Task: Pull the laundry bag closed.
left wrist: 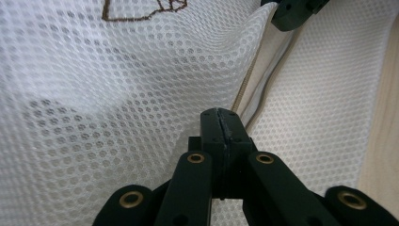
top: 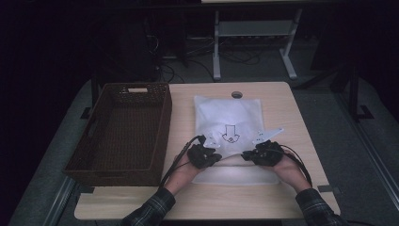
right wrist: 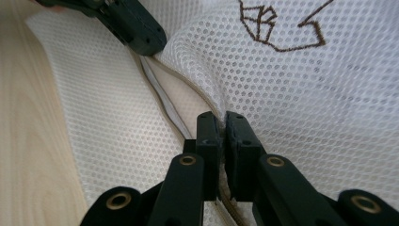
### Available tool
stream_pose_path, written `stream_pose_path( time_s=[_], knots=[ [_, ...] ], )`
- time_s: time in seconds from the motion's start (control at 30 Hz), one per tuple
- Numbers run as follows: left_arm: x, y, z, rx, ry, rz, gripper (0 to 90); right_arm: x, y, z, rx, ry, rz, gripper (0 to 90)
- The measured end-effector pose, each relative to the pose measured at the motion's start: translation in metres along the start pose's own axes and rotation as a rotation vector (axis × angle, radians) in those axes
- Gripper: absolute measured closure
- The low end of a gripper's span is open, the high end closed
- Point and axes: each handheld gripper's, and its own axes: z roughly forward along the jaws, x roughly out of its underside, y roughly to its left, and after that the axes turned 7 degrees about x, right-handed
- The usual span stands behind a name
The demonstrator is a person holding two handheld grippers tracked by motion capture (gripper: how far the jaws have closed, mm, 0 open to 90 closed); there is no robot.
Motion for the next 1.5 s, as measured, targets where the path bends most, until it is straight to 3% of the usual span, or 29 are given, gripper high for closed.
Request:
stream_pose_path(
  time_s=[0.23, 0.33, 0.57, 0.7, 0.87, 0.93, 1.07, 1.2, 1.5],
  knots=[
    [0.004, 0.001, 0.007, 0.009, 0.013, -0.008, 88.2, 0.012, -0.003, 0.014, -0.004, 0.077, -0.014, 84.4],
    [0.005, 0.000, 0.012, 0.012, 0.042, -0.012, 85.9, 0.015, -0.003, 0.017, 0.004, 0.099, -0.026, 84.5],
    [0.006, 0.002, 0.014, 0.021, 0.033, -0.036, 85.6, 0.016, -0.004, 0.017, -0.003, 0.095, -0.019, 80.8],
    [0.006, -0.001, 0.012, 0.016, 0.024, -0.026, 77.7, 0.016, -0.003, 0.008, -0.022, 0.058, -0.001, 68.6],
    [0.007, -0.003, 0.000, 0.031, 0.019, -0.017, 64.0, 0.012, -0.001, -0.002, -0.055, 0.002, 0.018, 59.2],
    [0.008, -0.004, -0.003, 0.033, 0.012, -0.018, 59.8, 0.011, 0.000, -0.005, -0.070, -0.007, 0.020, 56.5],
    [0.018, -0.005, -0.020, 0.086, -0.007, -0.033, 50.2, 0.006, 0.004, -0.008, -0.086, -0.008, -0.004, 53.9],
    [0.027, -0.009, -0.033, 0.097, -0.014, -0.054, 44.1, -0.002, 0.008, -0.009, -0.106, -0.014, -0.015, 50.8],
    [0.047, -0.026, -0.054, 0.062, -0.044, -0.061, 34.4, -0.019, 0.015, -0.006, -0.122, -0.022, -0.057, 49.5]
  ],
)
